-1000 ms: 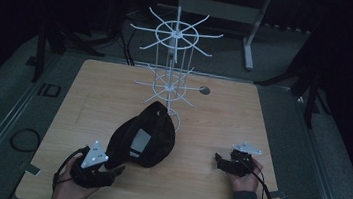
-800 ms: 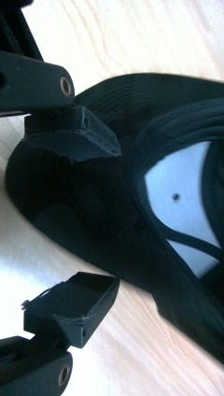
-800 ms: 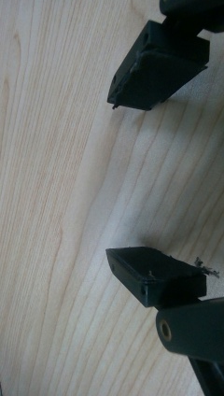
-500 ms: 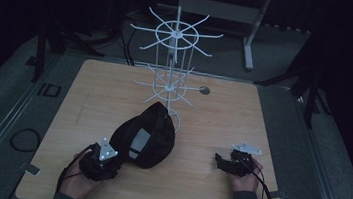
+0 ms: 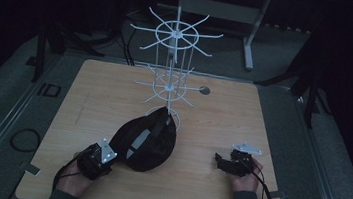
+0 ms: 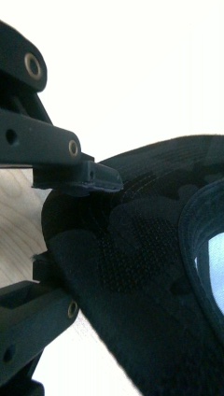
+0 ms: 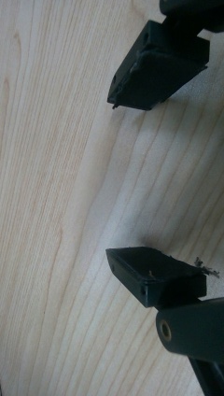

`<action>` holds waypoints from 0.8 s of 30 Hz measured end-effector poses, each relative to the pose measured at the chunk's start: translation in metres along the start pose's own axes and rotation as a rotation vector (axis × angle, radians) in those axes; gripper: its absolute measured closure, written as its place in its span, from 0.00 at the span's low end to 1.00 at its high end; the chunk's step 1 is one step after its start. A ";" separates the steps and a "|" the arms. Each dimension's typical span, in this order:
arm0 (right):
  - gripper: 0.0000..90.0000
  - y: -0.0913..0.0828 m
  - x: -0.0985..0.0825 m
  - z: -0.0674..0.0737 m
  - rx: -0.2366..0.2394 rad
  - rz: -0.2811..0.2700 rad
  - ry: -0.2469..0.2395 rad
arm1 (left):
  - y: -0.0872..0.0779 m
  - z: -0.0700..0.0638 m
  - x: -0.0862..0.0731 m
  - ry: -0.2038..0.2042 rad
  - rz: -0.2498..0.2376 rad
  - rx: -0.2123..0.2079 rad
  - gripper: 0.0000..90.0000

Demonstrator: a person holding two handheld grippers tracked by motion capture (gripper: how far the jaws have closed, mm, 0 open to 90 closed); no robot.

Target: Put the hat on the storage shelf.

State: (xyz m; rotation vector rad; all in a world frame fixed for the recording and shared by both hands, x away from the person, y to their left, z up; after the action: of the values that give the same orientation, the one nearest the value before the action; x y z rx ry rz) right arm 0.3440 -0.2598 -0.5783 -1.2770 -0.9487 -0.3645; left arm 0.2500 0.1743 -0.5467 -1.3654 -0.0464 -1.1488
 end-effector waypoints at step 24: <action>0.24 0.000 0.000 0.000 0.002 0.000 0.000 | -0.014 -0.009 0.011 0.151 -0.181 -0.054 0.95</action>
State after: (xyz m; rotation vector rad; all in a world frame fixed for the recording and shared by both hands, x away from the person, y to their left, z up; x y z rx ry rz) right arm 0.3442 -0.2597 -0.5783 -1.2755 -0.9495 -0.3638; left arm 0.2410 0.1642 -0.5319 -1.3386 -0.0306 -1.4115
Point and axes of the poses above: each handheld gripper's, and its own axes: y roughly forward along the jaws, x roughly out of its top, z roughly to its left, the point moved 2 cm from there along y, roughly forward along the jaws, and after that the axes turned 3 degrees about -z, right-handed, at the moved point
